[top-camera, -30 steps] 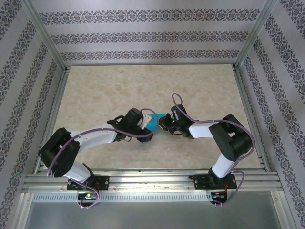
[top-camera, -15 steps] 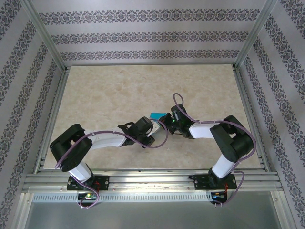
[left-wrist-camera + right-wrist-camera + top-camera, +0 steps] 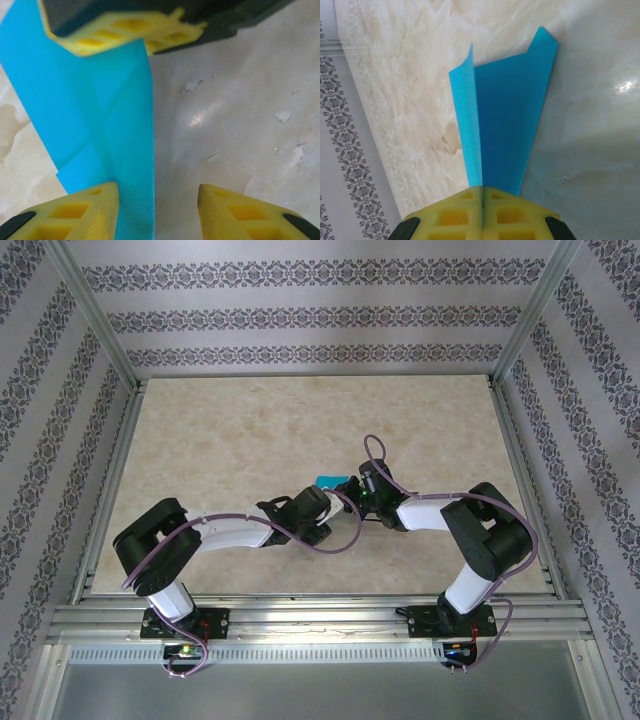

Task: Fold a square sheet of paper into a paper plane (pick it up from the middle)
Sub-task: Fold the wing for the fifth time at the center of the table.

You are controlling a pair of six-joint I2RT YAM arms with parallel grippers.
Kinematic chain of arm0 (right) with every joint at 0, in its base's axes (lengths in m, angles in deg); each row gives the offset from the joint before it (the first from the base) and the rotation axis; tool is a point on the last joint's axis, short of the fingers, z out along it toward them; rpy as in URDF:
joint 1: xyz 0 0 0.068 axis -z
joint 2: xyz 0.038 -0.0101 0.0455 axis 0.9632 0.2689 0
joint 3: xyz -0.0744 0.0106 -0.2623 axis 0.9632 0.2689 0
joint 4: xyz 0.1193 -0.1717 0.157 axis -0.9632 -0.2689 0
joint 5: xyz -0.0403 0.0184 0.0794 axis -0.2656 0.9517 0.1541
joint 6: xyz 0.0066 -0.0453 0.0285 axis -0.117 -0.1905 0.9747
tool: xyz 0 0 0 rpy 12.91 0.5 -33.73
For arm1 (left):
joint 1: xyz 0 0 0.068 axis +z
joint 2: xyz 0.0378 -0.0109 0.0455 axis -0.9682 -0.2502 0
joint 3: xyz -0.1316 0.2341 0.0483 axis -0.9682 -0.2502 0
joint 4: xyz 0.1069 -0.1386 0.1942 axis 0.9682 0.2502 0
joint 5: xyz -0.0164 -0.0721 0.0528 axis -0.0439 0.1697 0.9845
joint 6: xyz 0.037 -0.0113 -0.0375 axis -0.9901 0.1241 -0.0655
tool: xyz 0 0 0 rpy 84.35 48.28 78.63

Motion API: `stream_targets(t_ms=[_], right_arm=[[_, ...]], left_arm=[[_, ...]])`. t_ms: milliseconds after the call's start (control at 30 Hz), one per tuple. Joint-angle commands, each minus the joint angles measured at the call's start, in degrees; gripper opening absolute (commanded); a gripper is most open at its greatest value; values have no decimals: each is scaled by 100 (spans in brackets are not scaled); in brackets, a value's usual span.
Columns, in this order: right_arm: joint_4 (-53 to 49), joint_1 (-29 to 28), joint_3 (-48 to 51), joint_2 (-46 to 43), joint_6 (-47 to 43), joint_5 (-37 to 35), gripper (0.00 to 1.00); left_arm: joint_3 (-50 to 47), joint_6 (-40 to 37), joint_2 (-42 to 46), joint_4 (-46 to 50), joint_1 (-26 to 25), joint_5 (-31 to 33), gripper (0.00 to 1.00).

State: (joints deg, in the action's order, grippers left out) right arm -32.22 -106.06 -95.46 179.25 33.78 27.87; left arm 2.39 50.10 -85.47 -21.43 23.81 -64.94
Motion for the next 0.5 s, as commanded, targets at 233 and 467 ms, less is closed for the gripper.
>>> stream_targets(t_ms=[233,467], right_arm=[[114,-60,-14,-28,54,11,3],[104,-50,-10,-34,45,27,4]], left_arm=[[88,-220,-52,68,-90,452,34],[24,-225,37,46,-94,498,19]])
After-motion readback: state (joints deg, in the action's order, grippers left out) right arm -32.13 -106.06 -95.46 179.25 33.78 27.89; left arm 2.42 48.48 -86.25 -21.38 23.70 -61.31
